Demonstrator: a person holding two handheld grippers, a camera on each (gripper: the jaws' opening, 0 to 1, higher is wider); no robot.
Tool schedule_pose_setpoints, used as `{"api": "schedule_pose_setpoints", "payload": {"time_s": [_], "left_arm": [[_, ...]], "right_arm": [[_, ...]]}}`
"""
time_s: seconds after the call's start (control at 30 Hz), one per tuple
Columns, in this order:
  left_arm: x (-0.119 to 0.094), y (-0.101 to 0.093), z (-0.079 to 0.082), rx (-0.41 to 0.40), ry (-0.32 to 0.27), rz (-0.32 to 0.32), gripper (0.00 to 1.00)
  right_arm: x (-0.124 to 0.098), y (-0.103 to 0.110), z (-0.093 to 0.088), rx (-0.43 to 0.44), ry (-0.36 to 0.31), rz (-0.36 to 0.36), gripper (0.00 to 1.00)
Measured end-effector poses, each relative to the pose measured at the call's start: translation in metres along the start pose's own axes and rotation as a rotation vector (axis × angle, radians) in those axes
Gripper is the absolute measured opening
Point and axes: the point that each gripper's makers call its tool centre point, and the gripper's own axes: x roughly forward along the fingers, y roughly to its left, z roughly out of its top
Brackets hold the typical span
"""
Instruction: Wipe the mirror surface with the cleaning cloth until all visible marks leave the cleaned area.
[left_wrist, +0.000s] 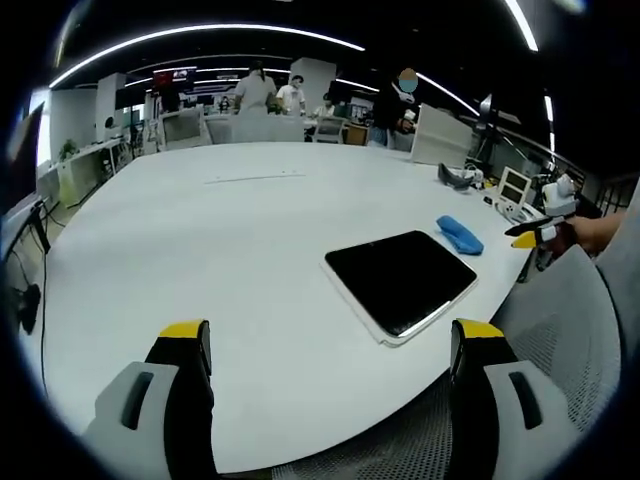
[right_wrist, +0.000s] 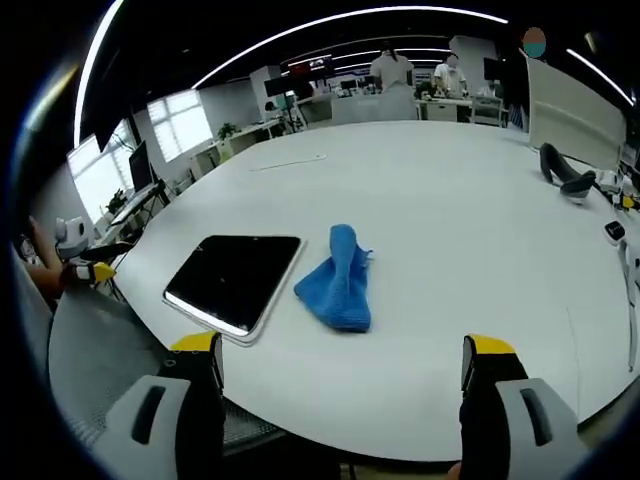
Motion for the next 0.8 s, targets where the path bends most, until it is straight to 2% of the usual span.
{"api": "schedule_pose_setpoints", "payload": {"time_s": [0.23, 0.43, 0.8], "left_arm": [[-0.0005, 0.0027, 0.0022, -0.002, -0.013, 0.019, 0.99], [0.0003, 0.0013, 0.0047, -0.012, -0.029, 0.009, 0.99], [0.0003, 0.0034, 0.0036, -0.015, -0.025, 0.016, 0.99]], "right_arm": [[0.001, 0.0012, 0.0034, -0.016, 0.004, 0.005, 0.99], [0.002, 0.0018, 0.0046, -0.015, 0.007, 0.009, 0.99], [0.0034, 0.0008, 0.0052, -0.012, 0.013, 0.01, 0.99]]}}
